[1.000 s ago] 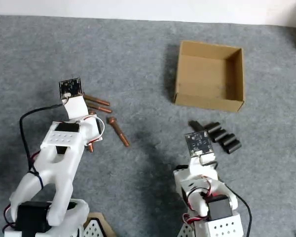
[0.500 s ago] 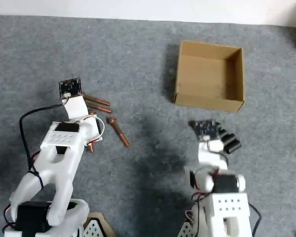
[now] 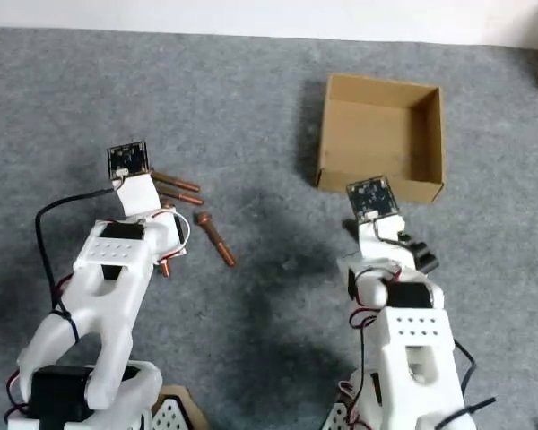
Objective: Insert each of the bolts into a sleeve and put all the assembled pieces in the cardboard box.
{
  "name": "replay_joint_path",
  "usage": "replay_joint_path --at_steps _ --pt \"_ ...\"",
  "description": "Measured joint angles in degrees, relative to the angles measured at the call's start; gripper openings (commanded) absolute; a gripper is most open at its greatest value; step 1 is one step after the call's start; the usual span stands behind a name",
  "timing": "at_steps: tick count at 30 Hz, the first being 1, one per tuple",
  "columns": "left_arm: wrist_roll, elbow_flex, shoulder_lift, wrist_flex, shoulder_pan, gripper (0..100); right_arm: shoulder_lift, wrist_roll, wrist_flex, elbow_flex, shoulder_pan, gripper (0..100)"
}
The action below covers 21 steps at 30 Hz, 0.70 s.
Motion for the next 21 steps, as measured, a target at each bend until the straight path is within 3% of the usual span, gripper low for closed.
replay_joint_path --at_steps 4,8,21 --pt "0.00 0.00 0.00 0.00 0.00 1 7.21 0.88 -0.26 -3.69 2.20 1.0" --pt "0.00 0.00 0.00 0.00 0.00 1 14.86 5.19 -0.35 -8.44 3.43 8.2" --pt "0.00 0.00 0.00 0.00 0.00 1 28.40 13.45 13.27 -26.46 3.52 10.1"
